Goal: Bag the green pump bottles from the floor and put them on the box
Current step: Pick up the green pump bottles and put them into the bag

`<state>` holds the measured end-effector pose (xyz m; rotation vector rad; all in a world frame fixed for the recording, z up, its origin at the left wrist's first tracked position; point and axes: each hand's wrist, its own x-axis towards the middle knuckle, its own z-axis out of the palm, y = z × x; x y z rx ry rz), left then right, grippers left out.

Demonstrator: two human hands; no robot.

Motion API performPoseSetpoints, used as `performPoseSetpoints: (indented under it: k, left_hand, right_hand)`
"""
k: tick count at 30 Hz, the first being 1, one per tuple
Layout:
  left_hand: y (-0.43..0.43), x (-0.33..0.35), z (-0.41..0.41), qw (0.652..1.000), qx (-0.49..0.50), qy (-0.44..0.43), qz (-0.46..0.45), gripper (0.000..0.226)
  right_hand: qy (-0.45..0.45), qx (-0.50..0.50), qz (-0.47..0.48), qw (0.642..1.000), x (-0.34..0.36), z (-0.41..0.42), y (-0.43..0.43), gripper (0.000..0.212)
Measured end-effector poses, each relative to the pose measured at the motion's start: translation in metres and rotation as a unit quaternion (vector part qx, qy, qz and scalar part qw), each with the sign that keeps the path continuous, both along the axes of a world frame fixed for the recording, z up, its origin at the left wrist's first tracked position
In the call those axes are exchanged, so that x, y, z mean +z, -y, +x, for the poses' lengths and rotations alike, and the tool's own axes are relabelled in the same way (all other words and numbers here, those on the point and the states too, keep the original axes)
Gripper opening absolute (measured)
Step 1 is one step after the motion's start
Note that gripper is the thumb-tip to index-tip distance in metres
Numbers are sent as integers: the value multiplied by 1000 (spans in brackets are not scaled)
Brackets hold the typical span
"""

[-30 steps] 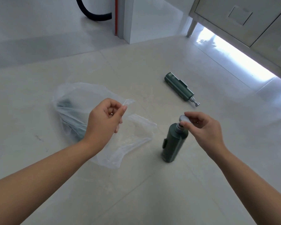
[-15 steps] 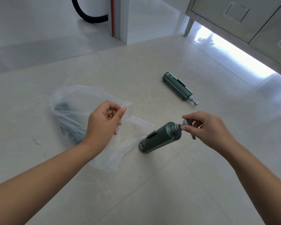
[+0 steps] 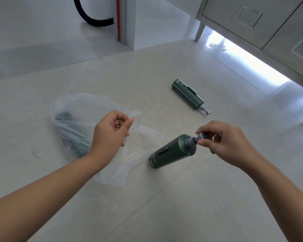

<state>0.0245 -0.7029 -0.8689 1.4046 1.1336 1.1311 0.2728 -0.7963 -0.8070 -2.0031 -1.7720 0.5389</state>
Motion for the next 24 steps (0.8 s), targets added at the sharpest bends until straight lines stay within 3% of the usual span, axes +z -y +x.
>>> performPoseSetpoints:
  k: [14, 19, 24]
  left_hand:
    - [-1, 6, -2, 1000, 11, -10, 4, 14]
    - [-5, 16, -16, 1000, 23, -4, 16, 14]
    - [-10, 32, -41, 998, 58, -12, 37, 14]
  right_hand:
    - [-129, -24, 115, 985, -2, -15, -3, 35]
    - [-63, 6, 139, 988, -21, -48, -13, 16]
    - [-45, 74, 141, 986, -31, -84, -31, 18]
